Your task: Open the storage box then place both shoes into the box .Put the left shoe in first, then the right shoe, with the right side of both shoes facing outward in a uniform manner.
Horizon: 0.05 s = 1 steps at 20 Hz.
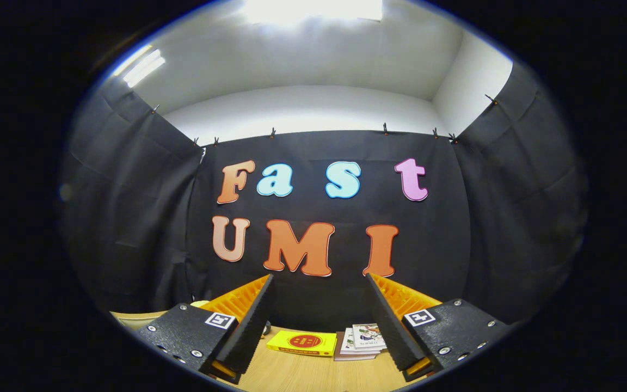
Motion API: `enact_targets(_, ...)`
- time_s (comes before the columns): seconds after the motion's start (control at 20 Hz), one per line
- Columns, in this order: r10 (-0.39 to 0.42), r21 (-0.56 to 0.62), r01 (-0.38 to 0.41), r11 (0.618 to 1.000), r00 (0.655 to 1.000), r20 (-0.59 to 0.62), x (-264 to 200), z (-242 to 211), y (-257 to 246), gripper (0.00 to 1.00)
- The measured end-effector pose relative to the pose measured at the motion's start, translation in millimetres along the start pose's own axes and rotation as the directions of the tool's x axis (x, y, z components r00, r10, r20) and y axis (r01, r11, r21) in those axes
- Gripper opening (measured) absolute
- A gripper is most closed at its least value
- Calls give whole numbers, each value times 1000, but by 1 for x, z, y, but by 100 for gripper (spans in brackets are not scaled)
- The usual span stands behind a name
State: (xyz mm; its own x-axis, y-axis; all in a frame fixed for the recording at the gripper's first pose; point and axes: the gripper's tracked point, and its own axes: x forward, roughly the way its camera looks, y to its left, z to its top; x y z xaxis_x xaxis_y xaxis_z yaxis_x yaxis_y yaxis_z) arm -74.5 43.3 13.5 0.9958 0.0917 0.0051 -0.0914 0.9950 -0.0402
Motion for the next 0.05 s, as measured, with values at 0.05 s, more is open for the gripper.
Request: enact_targets(0.05,1,-1,-1,1000,1000,-4,-3,0,-3,97)
